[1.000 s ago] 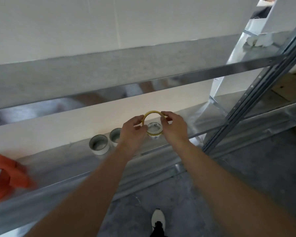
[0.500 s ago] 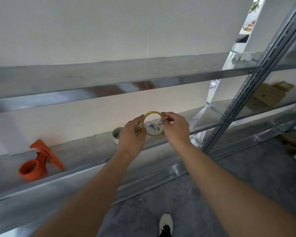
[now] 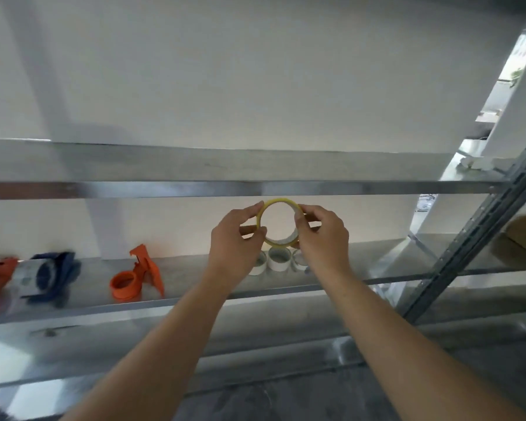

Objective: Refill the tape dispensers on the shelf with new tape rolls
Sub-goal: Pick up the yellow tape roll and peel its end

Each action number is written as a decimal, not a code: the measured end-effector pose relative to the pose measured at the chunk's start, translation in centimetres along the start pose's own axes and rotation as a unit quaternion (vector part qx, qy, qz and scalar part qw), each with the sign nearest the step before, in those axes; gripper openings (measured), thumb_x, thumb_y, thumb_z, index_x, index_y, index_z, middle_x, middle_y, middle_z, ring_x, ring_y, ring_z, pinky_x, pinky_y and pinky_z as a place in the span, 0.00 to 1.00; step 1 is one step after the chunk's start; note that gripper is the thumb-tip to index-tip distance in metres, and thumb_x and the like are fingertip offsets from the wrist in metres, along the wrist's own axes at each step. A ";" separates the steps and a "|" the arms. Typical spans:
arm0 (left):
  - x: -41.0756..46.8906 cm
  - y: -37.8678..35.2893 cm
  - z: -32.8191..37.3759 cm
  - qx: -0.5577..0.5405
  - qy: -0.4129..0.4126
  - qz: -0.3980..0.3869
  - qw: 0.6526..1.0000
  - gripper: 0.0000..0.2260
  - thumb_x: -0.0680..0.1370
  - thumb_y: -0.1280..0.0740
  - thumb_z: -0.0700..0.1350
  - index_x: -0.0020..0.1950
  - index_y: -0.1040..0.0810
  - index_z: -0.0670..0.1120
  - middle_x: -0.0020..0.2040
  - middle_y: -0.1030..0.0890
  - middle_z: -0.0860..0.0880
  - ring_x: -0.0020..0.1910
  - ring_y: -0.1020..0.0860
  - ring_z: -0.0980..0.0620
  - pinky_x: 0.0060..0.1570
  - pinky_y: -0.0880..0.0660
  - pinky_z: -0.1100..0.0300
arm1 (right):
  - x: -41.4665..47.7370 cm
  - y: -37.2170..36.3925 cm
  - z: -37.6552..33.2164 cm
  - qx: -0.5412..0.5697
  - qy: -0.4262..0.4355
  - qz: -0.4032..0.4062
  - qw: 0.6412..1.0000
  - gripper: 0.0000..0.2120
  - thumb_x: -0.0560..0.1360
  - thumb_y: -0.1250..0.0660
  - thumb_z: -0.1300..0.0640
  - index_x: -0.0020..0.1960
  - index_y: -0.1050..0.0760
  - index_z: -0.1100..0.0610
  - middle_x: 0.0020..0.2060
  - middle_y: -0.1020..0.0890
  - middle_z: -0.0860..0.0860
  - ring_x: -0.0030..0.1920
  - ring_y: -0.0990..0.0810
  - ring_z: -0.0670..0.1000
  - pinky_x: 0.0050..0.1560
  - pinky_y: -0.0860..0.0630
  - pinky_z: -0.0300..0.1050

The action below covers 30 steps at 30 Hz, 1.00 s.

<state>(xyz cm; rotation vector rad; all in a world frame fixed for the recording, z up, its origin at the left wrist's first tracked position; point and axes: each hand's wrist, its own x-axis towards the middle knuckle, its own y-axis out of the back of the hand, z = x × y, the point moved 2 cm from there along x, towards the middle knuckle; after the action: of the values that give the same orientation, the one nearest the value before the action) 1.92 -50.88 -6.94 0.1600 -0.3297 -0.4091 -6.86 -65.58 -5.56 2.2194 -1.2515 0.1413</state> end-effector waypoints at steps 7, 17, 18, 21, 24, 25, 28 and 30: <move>-1.0 4.2 4.0 0.024 0.016 0.057 0.998 0.16 0.79 0.24 0.40 0.65 0.15 0.52 0.59 0.13 0.56 0.54 0.13 0.54 0.62 0.17 0.51 | -0.2 -0.1 -3.7 0.079 0.030 -0.055 0.995 0.06 0.79 0.30 0.46 0.52 0.21 0.47 0.49 0.17 0.46 0.44 0.16 0.49 0.45 0.15 0.52; -3.0 6.3 10.1 0.048 -0.042 0.088 0.994 0.14 0.80 0.24 0.41 0.64 0.14 0.54 0.60 0.13 0.58 0.54 0.14 0.57 0.60 0.18 0.56 | 0.1 3.5 -9.7 0.043 0.193 -0.053 0.979 0.05 0.80 0.30 0.53 0.50 0.24 0.52 0.46 0.19 0.48 0.43 0.20 0.48 0.41 0.24 0.37; -3.3 6.4 10.5 0.052 -0.048 0.090 0.993 0.14 0.80 0.25 0.41 0.64 0.14 0.53 0.59 0.14 0.58 0.55 0.14 0.57 0.61 0.17 0.56 | 0.0 3.8 -10.2 0.041 0.217 -0.053 0.974 0.03 0.80 0.30 0.54 0.52 0.23 0.52 0.48 0.19 0.48 0.45 0.20 0.47 0.42 0.22 0.38; -4.1 7.0 11.5 0.061 -0.062 0.100 0.991 0.15 0.80 0.25 0.40 0.65 0.14 0.51 0.59 0.13 0.56 0.56 0.14 0.54 0.62 0.17 0.53 | -0.6 4.5 -11.5 0.018 0.268 -0.052 0.962 0.08 0.82 0.32 0.54 0.59 0.19 0.50 0.49 0.20 0.50 0.48 0.21 0.47 0.43 0.26 0.32; -4.8 7.7 12.2 0.062 -0.073 0.109 0.989 0.15 0.81 0.26 0.39 0.66 0.14 0.51 0.58 0.13 0.56 0.56 0.14 0.55 0.62 0.17 0.51 | -1.5 4.8 -12.6 -0.014 0.292 -0.063 0.954 0.14 0.83 0.34 0.52 0.67 0.19 0.48 0.46 0.26 0.49 0.44 0.25 0.46 0.40 0.36 0.28; -5.1 8.0 12.4 0.062 -0.076 0.113 0.989 0.15 0.81 0.27 0.38 0.66 0.15 0.51 0.59 0.13 0.56 0.56 0.14 0.56 0.62 0.17 0.52 | -1.7 4.9 -13.0 -0.019 0.302 -0.066 0.951 0.14 0.83 0.34 0.52 0.68 0.20 0.48 0.45 0.28 0.49 0.43 0.26 0.46 0.39 0.36 0.29; -5.6 8.9 12.6 0.069 -0.090 0.120 0.986 0.15 0.82 0.29 0.36 0.67 0.15 0.49 0.60 0.13 0.55 0.57 0.14 0.56 0.63 0.18 0.52 | -2.2 4.9 -14.1 -0.013 0.318 -0.066 0.946 0.13 0.81 0.32 0.50 0.65 0.18 0.48 0.46 0.27 0.50 0.44 0.24 0.48 0.43 0.30 0.39; -5.9 9.6 12.7 0.064 -0.095 0.120 0.986 0.15 0.82 0.30 0.35 0.67 0.15 0.47 0.60 0.13 0.53 0.58 0.14 0.56 0.64 0.18 0.51 | -2.5 4.8 -14.7 0.002 0.319 -0.066 0.945 0.11 0.80 0.30 0.50 0.62 0.17 0.49 0.50 0.24 0.51 0.48 0.21 0.49 0.47 0.26 0.42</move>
<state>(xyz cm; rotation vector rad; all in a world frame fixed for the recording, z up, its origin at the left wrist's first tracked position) -4.10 -40.84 5.36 0.2047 -0.5586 -0.1639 -9.44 -57.76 7.74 2.0031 -0.7398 0.7432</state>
